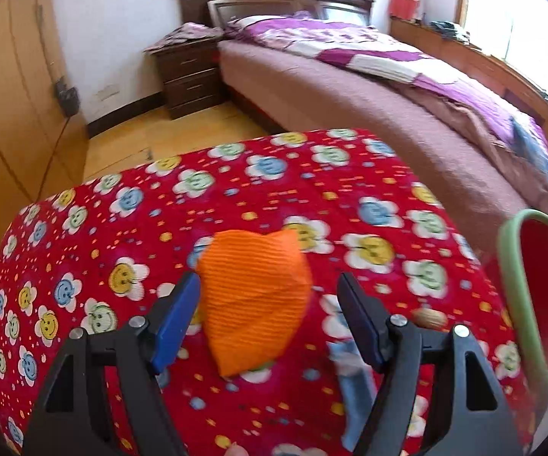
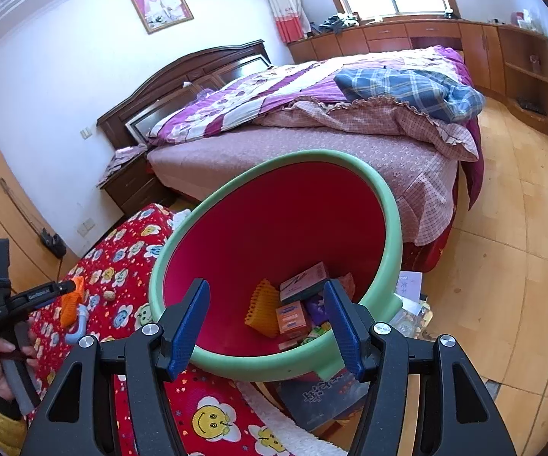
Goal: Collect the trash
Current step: 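Move both open tools back over the trash on the bed, then grasp the orange mesh bag with the left tool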
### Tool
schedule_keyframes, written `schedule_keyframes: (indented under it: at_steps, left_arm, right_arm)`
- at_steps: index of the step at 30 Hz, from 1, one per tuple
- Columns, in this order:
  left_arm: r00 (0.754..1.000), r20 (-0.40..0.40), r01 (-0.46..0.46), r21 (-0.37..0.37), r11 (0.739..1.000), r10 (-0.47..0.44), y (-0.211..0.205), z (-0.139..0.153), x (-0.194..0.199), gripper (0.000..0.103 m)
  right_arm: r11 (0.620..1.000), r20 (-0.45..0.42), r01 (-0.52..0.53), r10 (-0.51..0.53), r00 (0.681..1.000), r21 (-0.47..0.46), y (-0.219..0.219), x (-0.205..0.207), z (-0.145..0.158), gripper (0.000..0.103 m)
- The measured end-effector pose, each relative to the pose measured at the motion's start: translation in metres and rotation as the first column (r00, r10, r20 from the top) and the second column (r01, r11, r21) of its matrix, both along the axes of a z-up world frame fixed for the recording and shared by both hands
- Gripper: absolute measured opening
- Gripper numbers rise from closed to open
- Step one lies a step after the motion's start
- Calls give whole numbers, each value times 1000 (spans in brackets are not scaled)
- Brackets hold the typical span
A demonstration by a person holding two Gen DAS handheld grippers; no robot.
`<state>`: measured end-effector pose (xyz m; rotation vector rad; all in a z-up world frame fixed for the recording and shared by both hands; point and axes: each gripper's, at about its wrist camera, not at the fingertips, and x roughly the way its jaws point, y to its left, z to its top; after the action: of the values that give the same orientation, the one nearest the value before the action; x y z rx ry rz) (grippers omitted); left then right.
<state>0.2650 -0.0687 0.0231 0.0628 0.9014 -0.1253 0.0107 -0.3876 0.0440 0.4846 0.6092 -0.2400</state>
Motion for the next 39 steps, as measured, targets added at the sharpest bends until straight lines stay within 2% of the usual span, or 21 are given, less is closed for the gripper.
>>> schedule_keyframes:
  at_steps: [4,9,11,13,15,16,18,23,31,39]
  left_arm:
    - [1000,-19,-25,2,1000,25,8,-11,8,74]
    - [993,-93,-68,-19,998,66,16,-28,18,73]
    - [994,-76,-80,-46,996,76,20,-28,17,74]
    - [994,-76,-87,-43,995,84,20,-28,16,71]
    - [993,-71,-93,-42,995,90,21,-27,14,58]
    - [994,-72,-90,-46,995,87,22,-27,13,56]
    - [995,-68,-72,-85,994,66,25,-24,9,44]
    - [999,-44,-37,-129,991,32,34,-13,-10,30]
    - [998,-19,-58,-144,988,55,66,2,-36,29]
    - [992,10,-125,-125,984,127,108,4,-60,29]
  right_arm:
    - [1000,-7,5,-5,1000,-4,0,3,-1,64]
    - [1000,-18,2,-2,1000,-7,3,6,-3,64]
    - [1000,-21,0,0,1000,-9,4,6,-4,64]
    - [1000,-24,-2,2,1000,-11,5,7,-4,64]
    - [1000,-24,-3,3,1000,-9,6,7,-4,64]
    - [1000,-23,-5,5,1000,-8,7,7,-3,64]
    - [1000,-22,-13,13,1000,-10,10,7,-2,64]
    - [999,-12,-39,39,999,-21,21,9,5,64]
    - [988,2,-142,142,990,-55,61,23,20,64]
    - [961,-23,-268,267,963,-63,114,48,20,64]
